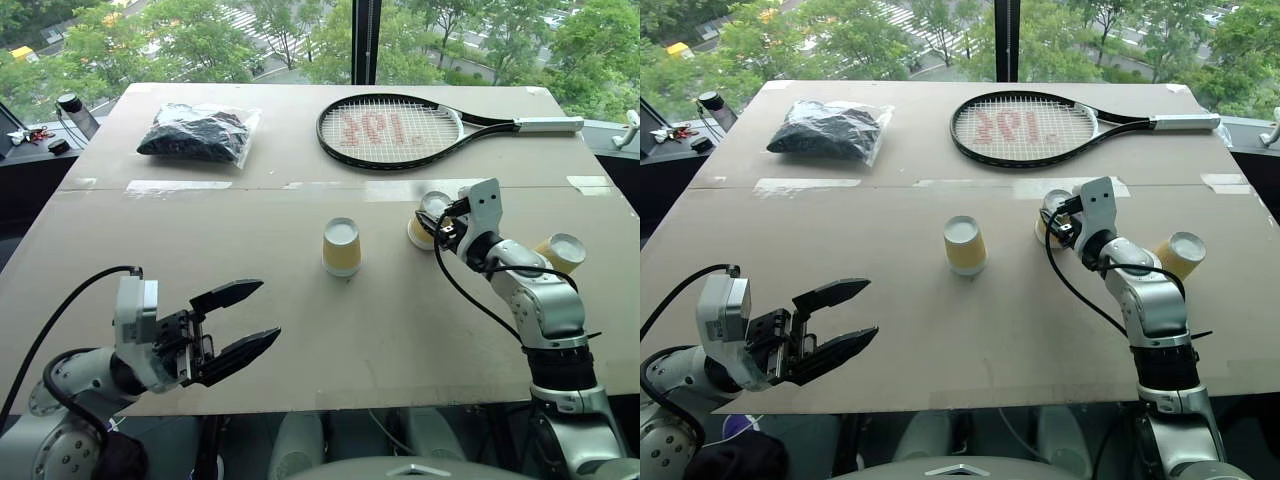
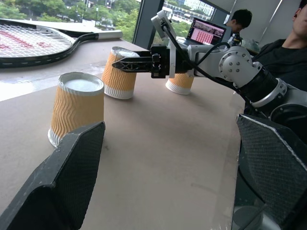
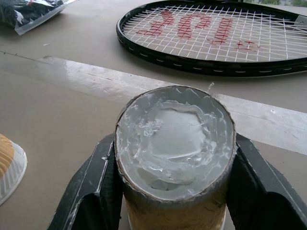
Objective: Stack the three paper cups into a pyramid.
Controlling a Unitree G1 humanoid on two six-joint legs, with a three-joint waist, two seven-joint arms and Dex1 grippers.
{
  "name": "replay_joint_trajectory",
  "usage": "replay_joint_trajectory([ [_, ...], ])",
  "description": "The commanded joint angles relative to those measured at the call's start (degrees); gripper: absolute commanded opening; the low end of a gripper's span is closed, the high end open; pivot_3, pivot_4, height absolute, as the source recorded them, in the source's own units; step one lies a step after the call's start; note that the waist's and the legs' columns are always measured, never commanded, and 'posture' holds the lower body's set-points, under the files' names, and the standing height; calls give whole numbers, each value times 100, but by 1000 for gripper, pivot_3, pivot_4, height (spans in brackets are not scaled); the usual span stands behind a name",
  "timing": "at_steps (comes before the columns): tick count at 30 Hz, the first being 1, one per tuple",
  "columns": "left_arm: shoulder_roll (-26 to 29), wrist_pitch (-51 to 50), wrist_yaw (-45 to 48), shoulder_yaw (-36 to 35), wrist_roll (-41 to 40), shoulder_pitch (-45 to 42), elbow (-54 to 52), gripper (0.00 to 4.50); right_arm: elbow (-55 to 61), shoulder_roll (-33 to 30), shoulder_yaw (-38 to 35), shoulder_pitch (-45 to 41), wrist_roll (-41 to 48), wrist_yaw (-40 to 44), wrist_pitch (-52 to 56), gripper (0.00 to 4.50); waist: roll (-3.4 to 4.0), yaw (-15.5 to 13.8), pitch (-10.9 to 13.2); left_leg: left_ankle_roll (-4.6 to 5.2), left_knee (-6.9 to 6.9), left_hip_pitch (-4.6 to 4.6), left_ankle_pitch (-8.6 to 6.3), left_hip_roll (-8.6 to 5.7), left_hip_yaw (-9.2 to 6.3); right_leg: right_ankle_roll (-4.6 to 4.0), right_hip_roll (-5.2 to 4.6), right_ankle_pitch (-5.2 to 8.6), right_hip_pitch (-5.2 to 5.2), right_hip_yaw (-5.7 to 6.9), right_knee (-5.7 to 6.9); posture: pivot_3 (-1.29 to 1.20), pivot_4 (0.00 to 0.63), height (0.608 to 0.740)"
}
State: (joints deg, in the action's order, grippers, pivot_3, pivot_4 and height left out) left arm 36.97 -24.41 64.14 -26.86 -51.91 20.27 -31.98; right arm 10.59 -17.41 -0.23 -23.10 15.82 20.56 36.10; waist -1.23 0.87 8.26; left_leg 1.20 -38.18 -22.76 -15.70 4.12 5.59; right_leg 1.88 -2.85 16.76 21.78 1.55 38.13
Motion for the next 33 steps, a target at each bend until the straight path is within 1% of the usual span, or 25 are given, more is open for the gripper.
replay_joint_trajectory([
  [1, 53, 145, 88, -47, -17, -21, 27, 4500, 909, -348, 221, 178, 341, 700, 50, 2051, 1, -6, 0, 0, 2, -1, 0, 0, -1, 0, 0, 0, 1, 0, -2, 0, 150, 740],
  [4, 75, 153, 130, -43, -4, -25, 94, 4500, 1405, -641, 584, 444, 445, 1107, 150, 2051, 0, -7, 0, 0, 11, -2, 0, 1, -3, 0, 0, 0, 1, -1, -11, 0, 150, 740],
  [8, 112, 178, 191, -50, 6, -28, 176, 4500, 1609, -695, 894, 572, 413, 1268, 49, 2051, 0, 2, 0, 5, 11, -2, -3, 1, -1, 0, 0, 0, 1, -1, -12, 0, 150, 740],
  [11, 165, 185, 250, -73, -3, -2, 198, 4500, 1541, -715, 1095, 572, 249, 1315, -110, 2051, -1, -5, 0, 7, 8, -2, -4, 1, -1, 0, 0, 0, 1, 3, -11, 0, 150, 740],
  [19, 219, 207, 330, -200, -60, 144, 199, 4500, 1397, -649, 1220, 525, 101, 1307, -209, 2051, 0, -7, 0, 1, 9, -2, -1, 1, -1, 0, -1, 0, 2, 5, -12, 0, 150, 740],
  [28, 197, 240, 320, -240, -41, 250, 159, 4500, 1216, -413, 1283, 344, 35, 1229, -84, 2051, 0, -6, 0, 2, 9, -3, -1, 1, -1, 0, -1, 0, 2, 5, -12, 0, 150, 740],
  [33, 177, 262, 296, -238, -39, 295, 122, 4500, 1108, -382, 1308, 290, -34, 1207, -31, 2051, 0, -6, 0, 1, 9, -2, -1, 1, -1, -1, -2, 0, 2, 4, -12, 0, 150, 740],
])
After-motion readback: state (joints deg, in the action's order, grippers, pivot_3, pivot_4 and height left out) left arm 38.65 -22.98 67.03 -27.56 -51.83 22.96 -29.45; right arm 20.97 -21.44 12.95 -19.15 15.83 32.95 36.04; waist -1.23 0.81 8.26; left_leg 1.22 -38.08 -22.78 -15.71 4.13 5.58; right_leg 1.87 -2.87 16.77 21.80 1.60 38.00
